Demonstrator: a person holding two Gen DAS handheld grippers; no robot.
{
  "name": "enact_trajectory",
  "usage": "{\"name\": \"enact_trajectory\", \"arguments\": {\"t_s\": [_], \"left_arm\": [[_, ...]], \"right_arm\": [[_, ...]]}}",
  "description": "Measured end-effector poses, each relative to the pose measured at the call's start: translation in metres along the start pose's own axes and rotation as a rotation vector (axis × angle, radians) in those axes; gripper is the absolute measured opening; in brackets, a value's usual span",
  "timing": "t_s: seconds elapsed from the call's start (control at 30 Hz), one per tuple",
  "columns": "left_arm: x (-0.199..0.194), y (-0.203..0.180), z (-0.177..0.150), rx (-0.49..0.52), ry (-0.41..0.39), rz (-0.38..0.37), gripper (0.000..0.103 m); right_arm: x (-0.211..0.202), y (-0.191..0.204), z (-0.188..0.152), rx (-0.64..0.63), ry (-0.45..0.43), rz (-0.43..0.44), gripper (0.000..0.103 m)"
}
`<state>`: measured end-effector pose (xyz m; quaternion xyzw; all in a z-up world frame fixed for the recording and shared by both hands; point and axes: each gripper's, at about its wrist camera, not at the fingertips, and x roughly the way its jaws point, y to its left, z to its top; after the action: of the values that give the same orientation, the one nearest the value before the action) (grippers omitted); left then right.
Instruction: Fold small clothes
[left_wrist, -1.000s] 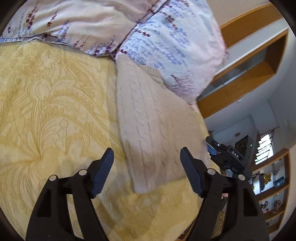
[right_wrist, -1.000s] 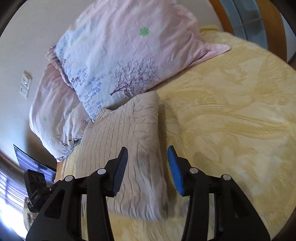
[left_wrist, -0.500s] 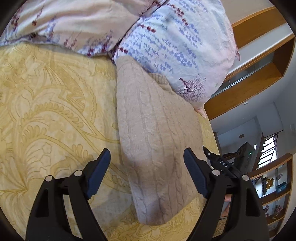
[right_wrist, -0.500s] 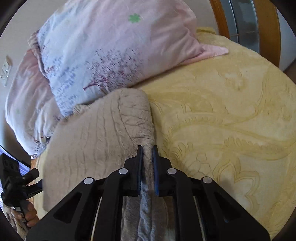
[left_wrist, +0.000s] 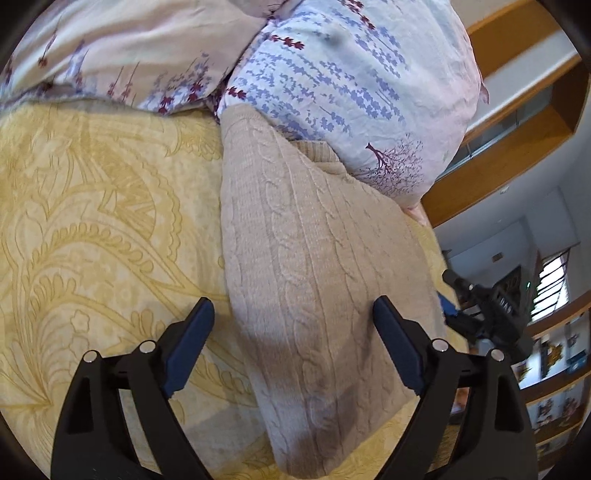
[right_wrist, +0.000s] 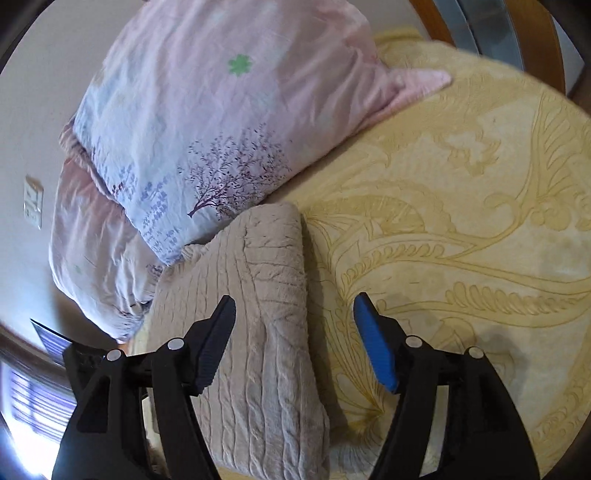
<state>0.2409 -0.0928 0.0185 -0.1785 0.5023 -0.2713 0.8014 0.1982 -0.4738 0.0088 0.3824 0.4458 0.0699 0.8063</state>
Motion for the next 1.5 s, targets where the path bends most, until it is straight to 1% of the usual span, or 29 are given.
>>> {"name": "enact_trajectory", "arguments": {"t_s": [0.1, 0.2, 0.3, 0.47, 0.77, 0.87, 1.03, 1.07, 1.13, 1.17, 1.2, 1.23, 1.3, 1.33, 1.4, 1.47, 1.5], "left_arm": [[0.003, -0.003, 0.001, 0.032, 0.001, 0.038, 0.091], [0.007, -0.005, 0.003, 0.053, 0.008, 0.050, 0.092], [0.012, -0.005, 0.006, 0.055, 0.018, 0.045, 0.093], [0.019, -0.008, 0.009, 0.062, 0.022, 0.035, 0.095], [0.031, -0.008, 0.018, 0.029, 0.029, -0.051, 0.095], [0.033, -0.009, 0.021, 0.017, 0.028, -0.064, 0.095], [0.034, -0.002, 0.024, -0.039, 0.028, -0.117, 0.095], [0.032, 0.001, 0.023, -0.049, 0.027, -0.128, 0.094], [0.030, 0.006, 0.022, -0.081, 0.025, -0.149, 0.090], [0.030, 0.008, 0.022, -0.097, 0.026, -0.152, 0.084], [0.029, 0.010, 0.021, -0.105, 0.025, -0.151, 0.077], [0.029, 0.012, 0.021, -0.115, 0.024, -0.150, 0.075], [0.027, 0.018, 0.019, -0.141, 0.027, -0.165, 0.064], [0.027, 0.020, 0.018, -0.151, 0.029, -0.173, 0.061], [0.023, 0.024, 0.017, -0.169, 0.026, -0.195, 0.048], [0.017, 0.025, 0.016, -0.172, 0.017, -0.207, 0.040], [0.013, 0.024, 0.015, -0.168, 0.013, -0.214, 0.039]], "right_arm": [[0.007, 0.000, 0.003, 0.008, 0.024, 0.001, 0.068], [0.014, 0.000, 0.004, 0.004, 0.043, -0.002, 0.068], [0.022, 0.001, 0.004, 0.004, 0.066, 0.008, 0.068], [0.026, 0.004, 0.004, -0.008, 0.074, 0.030, 0.068], [0.040, 0.019, -0.002, -0.060, 0.109, 0.099, 0.068], [0.045, 0.021, -0.004, -0.064, 0.121, 0.129, 0.068], [0.047, 0.023, -0.006, -0.070, 0.132, 0.154, 0.067], [0.047, 0.023, -0.007, -0.072, 0.138, 0.158, 0.064], [0.048, 0.023, -0.009, -0.073, 0.146, 0.163, 0.060], [0.048, 0.023, -0.010, -0.073, 0.154, 0.169, 0.056], [0.050, 0.022, -0.011, -0.066, 0.168, 0.184, 0.048], [0.052, 0.021, -0.012, -0.056, 0.178, 0.201, 0.046], [0.051, 0.018, -0.014, -0.038, 0.181, 0.232, 0.040], [0.051, 0.015, -0.015, -0.020, 0.182, 0.253, 0.039], [0.047, 0.011, -0.017, 0.005, 0.176, 0.290, 0.036], [0.043, 0.014, -0.021, 0.007, 0.165, 0.301, 0.033], [0.040, 0.016, -0.023, 0.003, 0.158, 0.309, 0.033]]}}
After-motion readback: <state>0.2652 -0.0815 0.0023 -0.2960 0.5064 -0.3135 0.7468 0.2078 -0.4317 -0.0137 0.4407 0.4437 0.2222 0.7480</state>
